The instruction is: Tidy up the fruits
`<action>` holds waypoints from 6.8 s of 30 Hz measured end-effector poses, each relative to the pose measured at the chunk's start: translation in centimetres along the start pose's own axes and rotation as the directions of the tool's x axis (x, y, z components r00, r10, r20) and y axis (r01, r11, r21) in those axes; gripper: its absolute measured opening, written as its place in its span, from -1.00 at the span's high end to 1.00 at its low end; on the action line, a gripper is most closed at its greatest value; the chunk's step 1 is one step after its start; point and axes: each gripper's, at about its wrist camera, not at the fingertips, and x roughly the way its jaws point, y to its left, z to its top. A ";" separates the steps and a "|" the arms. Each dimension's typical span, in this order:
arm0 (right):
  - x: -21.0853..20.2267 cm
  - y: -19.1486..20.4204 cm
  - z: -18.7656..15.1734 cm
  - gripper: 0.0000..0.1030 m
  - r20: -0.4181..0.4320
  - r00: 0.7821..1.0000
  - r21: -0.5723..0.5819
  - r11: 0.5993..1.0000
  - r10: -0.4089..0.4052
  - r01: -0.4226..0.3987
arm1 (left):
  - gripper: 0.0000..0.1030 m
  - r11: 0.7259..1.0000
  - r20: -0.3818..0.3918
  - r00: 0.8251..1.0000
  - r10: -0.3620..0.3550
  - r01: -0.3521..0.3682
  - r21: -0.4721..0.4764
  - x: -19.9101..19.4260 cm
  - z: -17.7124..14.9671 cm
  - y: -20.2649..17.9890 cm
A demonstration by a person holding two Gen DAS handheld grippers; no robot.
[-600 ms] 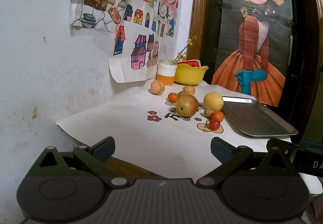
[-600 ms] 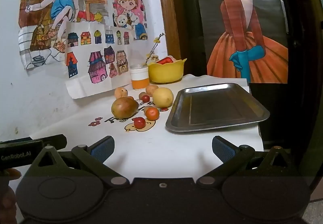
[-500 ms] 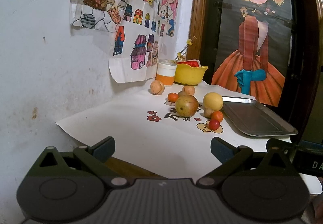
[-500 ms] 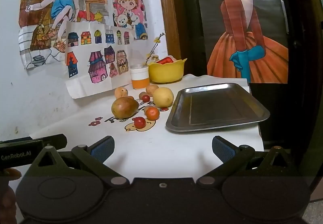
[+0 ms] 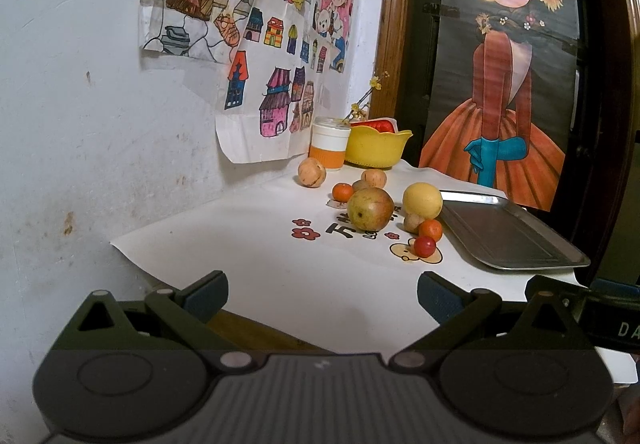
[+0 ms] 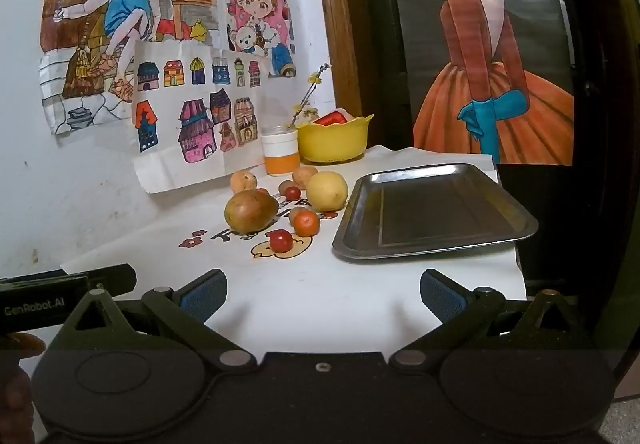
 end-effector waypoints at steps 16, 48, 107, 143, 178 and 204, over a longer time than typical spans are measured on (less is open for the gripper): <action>0.0 0.0 0.0 -0.99 -0.001 1.000 -0.001 1.000 0.001 -0.001 | -0.99 1.000 -0.003 1.000 0.000 0.000 -0.001 0.0 -0.2 0.0; 0.9 -0.3 -0.5 -0.99 -0.028 1.000 0.007 1.000 0.006 -0.006 | -0.99 1.000 -0.054 0.999 -0.007 0.007 0.000 0.8 -0.4 -0.3; 16.4 2.5 5.7 -0.15 -0.332 0.932 -0.266 0.934 0.144 -0.239 | -0.77 0.968 -0.329 0.913 -0.239 0.252 -0.006 21.3 7.9 -1.2; 15.3 2.5 5.6 0.55 -0.327 0.926 -0.236 0.932 0.190 -0.275 | -0.12 0.964 -0.336 0.905 -0.262 0.259 -0.054 19.1 7.0 -1.9; 9.9 -9.4 11.3 0.55 -0.169 0.982 -0.130 0.986 0.080 -0.103 | -0.12 0.927 -0.234 0.904 -0.358 0.375 0.030 15.7 10.9 -11.4; 28.0 -16.3 16.4 0.55 -0.248 0.968 -0.178 0.981 0.030 -0.076 | -0.12 0.921 -0.281 0.881 -0.380 0.389 -0.025 33.0 12.9 -15.7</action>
